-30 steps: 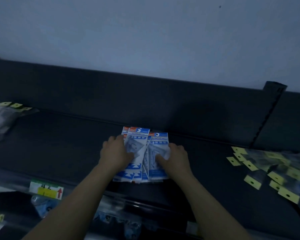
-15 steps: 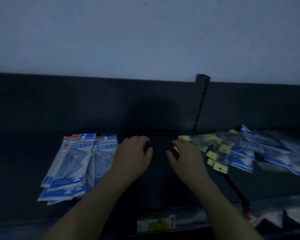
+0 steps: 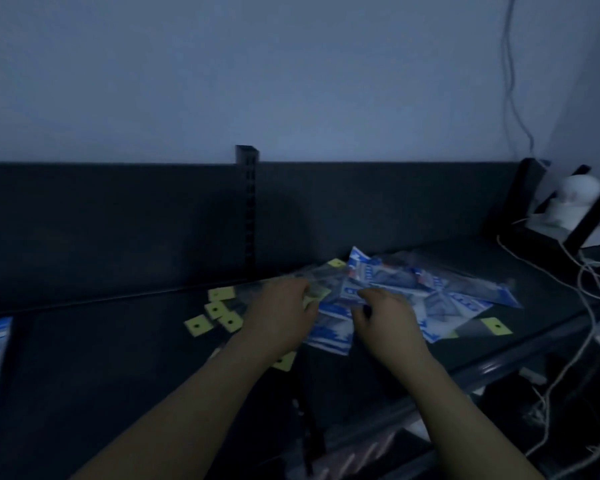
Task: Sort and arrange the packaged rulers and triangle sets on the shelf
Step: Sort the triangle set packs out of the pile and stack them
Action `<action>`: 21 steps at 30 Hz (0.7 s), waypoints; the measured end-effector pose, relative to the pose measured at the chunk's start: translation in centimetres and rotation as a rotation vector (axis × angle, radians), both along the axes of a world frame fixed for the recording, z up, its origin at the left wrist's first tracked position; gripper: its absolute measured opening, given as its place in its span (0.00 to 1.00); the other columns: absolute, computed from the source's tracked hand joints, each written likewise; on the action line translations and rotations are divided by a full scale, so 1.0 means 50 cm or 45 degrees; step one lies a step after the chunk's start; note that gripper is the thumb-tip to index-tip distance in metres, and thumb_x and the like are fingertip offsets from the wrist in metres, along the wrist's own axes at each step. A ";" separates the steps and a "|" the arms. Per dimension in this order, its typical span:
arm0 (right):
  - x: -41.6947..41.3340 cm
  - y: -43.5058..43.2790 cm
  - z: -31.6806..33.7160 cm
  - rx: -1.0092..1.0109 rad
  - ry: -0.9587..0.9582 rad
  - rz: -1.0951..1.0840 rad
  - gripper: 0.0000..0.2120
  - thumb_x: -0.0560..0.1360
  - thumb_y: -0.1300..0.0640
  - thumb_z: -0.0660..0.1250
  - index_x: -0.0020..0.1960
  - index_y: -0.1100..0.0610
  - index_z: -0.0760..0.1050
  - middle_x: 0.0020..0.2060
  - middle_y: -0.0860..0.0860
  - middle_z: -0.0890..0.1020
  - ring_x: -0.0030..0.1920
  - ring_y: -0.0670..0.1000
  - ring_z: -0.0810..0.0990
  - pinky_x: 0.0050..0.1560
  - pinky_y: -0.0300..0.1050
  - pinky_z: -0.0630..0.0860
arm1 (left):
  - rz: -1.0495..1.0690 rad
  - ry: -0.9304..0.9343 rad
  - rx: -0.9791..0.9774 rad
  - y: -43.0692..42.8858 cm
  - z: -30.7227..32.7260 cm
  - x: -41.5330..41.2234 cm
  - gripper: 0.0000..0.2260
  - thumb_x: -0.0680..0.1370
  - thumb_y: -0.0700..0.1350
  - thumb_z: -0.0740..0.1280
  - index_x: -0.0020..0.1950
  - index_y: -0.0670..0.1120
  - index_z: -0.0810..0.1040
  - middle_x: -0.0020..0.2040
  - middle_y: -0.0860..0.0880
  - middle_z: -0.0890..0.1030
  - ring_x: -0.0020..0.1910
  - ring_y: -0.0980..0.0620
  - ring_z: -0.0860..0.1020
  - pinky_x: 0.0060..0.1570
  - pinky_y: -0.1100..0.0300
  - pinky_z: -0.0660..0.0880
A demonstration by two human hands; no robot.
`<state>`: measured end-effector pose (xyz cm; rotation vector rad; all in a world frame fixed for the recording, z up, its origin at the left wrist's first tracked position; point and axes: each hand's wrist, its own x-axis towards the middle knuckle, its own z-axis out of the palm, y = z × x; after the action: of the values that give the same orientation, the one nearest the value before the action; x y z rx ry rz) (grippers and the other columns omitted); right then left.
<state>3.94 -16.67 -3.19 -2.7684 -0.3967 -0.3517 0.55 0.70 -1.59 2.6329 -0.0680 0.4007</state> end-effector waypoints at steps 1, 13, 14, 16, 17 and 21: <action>0.024 -0.030 -0.003 -0.016 0.008 -0.010 0.17 0.80 0.55 0.58 0.66 0.59 0.73 0.62 0.55 0.77 0.61 0.56 0.74 0.66 0.51 0.67 | -0.010 0.019 -0.009 -0.024 -0.001 0.023 0.09 0.78 0.50 0.63 0.50 0.45 0.76 0.48 0.48 0.78 0.50 0.48 0.77 0.46 0.57 0.72; 0.227 -0.204 -0.047 -0.088 0.196 0.039 0.13 0.80 0.59 0.56 0.62 0.59 0.73 0.57 0.58 0.77 0.58 0.58 0.74 0.54 0.46 0.69 | 0.111 0.365 -0.334 -0.182 -0.036 0.243 0.10 0.76 0.47 0.67 0.55 0.43 0.77 0.51 0.44 0.80 0.38 0.52 0.74 0.34 0.62 0.69; 0.236 -0.210 -0.053 -0.087 0.186 0.039 0.14 0.80 0.57 0.57 0.63 0.59 0.73 0.59 0.57 0.76 0.59 0.57 0.73 0.57 0.46 0.69 | 0.125 0.380 -0.374 -0.189 -0.035 0.255 0.09 0.75 0.46 0.70 0.52 0.44 0.78 0.49 0.44 0.80 0.37 0.53 0.74 0.31 0.62 0.68; 0.244 -0.212 -0.053 -0.136 0.165 0.009 0.16 0.79 0.53 0.57 0.64 0.56 0.73 0.61 0.55 0.74 0.61 0.57 0.71 0.59 0.47 0.68 | 0.126 0.427 -0.441 -0.192 -0.040 0.270 0.09 0.71 0.46 0.74 0.47 0.45 0.79 0.45 0.48 0.80 0.39 0.53 0.75 0.34 0.62 0.69; 0.250 -0.213 -0.052 -0.178 0.162 -0.008 0.16 0.79 0.51 0.58 0.64 0.55 0.73 0.62 0.55 0.73 0.61 0.57 0.69 0.59 0.48 0.67 | 0.124 0.453 -0.447 -0.197 -0.042 0.274 0.10 0.70 0.47 0.75 0.46 0.45 0.78 0.45 0.49 0.80 0.41 0.53 0.77 0.37 0.61 0.72; 0.269 -0.231 -0.050 -0.235 0.219 -0.116 0.18 0.78 0.45 0.57 0.63 0.52 0.73 0.64 0.54 0.70 0.63 0.59 0.65 0.62 0.51 0.64 | 0.190 0.487 -0.270 -0.221 -0.060 0.292 0.30 0.58 0.63 0.71 0.55 0.49 0.78 0.56 0.47 0.78 0.52 0.47 0.78 0.52 0.50 0.78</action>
<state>17.39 -28.23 -5.69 -2.9742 -0.2734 -0.1005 15.13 -10.36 -4.57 2.4631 0.2809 -0.0514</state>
